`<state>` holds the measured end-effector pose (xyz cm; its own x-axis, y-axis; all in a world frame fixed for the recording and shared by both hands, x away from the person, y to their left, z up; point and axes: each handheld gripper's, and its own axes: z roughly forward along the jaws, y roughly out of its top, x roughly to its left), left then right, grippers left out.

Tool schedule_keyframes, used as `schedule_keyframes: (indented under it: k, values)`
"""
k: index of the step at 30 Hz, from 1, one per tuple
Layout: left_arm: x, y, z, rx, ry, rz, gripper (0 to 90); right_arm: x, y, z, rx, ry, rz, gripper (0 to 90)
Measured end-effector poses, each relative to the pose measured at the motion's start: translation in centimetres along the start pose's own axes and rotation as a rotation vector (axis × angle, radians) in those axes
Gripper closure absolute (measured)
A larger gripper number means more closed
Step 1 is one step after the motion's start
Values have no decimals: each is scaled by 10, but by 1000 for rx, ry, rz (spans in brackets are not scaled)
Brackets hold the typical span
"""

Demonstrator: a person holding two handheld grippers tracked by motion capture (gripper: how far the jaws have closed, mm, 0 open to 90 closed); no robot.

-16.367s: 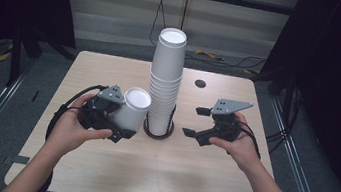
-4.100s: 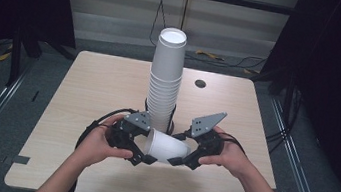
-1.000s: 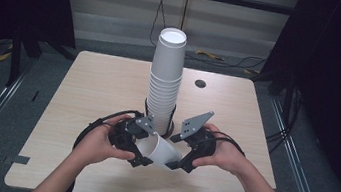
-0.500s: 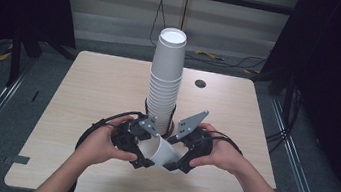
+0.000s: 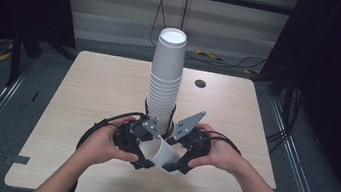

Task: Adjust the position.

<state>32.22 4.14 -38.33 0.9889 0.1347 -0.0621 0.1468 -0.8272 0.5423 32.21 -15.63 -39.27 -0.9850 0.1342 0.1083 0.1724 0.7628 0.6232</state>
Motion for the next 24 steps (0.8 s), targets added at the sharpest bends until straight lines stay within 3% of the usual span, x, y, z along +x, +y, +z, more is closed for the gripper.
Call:
schedule_keyframes:
  k: [10,24]
  values:
    - [-2,4,4,36,-4,8,141,0,-1,5,-10,3,2,145]
    - [-3,7,4,28,-13,16,139,2,-2,9,2,10,1,153]
